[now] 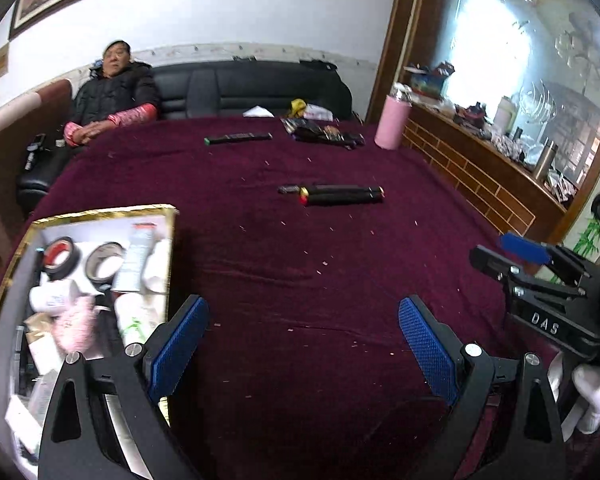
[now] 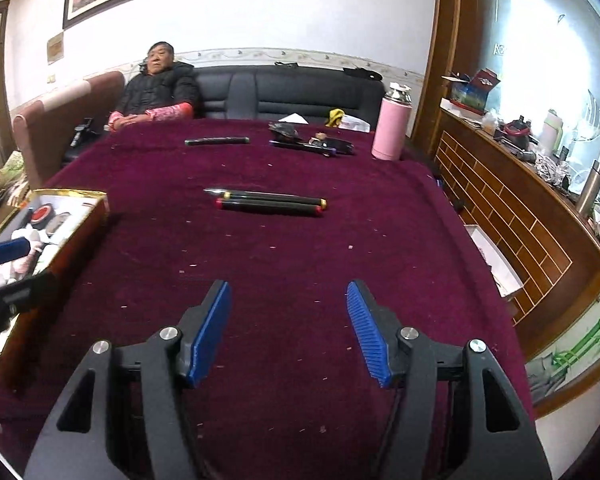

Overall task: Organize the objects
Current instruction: 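Withdraw both tools from the tray toward the remaining markers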

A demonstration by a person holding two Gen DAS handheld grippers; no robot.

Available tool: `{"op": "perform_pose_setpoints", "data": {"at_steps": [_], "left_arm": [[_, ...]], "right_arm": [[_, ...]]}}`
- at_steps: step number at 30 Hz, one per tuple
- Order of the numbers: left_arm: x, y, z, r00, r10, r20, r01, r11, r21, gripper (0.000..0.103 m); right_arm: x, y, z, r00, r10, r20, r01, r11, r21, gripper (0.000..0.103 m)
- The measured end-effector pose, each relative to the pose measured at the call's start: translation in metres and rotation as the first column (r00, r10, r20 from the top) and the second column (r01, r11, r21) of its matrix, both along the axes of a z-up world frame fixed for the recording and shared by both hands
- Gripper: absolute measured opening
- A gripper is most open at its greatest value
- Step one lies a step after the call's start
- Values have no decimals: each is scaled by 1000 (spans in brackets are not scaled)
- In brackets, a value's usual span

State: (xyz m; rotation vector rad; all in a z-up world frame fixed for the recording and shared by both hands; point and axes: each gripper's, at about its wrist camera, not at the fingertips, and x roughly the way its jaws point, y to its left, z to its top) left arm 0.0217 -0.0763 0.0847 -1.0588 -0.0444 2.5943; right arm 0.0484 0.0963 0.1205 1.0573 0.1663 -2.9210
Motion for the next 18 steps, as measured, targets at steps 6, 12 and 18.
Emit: {"op": "perform_pose_setpoints", "data": {"at_steps": [6, 12, 18], "left_arm": [[-19, 17, -25, 997, -25, 74, 26, 1000, -6, 93], [-28, 19, -42, 993, -29, 119, 29, 1000, 6, 93], [-28, 15, -52, 989, -35, 142, 33, 999, 16, 93]], "right_arm": [[-25, 12, -9, 999, -11, 33, 10, 999, 43, 59], [-61, 19, -18, 998, 14, 69, -20, 997, 81, 59], [-156, 70, -12, 957, 253, 144, -163, 875, -456, 60]]}}
